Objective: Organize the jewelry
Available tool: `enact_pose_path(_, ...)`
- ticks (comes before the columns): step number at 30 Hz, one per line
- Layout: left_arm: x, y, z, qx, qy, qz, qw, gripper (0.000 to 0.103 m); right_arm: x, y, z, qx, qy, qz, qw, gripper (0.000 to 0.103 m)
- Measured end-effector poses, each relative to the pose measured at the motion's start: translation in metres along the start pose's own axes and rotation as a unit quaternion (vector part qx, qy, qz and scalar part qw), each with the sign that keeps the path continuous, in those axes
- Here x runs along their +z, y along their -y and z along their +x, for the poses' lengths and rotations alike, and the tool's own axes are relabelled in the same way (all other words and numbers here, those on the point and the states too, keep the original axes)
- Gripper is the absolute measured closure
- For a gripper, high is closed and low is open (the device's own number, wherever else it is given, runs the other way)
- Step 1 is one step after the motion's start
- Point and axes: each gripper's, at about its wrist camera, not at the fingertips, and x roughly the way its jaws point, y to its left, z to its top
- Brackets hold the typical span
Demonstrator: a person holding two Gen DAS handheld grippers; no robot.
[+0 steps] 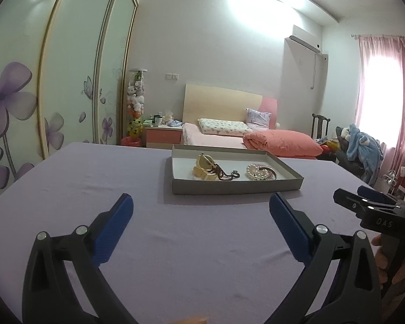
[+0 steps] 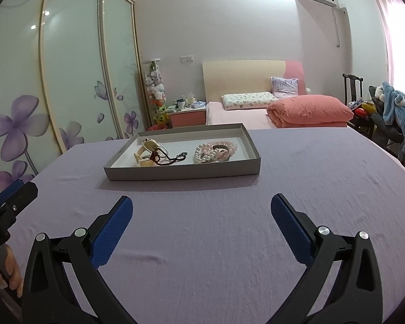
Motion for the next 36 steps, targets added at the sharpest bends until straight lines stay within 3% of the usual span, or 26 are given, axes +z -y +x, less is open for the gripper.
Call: enact_pose_path(36,0.008,-0.001,0.014,0.009,-0.017,-0.008,0.9998,0.004,0.002,-0.005,-0.002,0.0,0.001,-0.003,1.0,0.002)
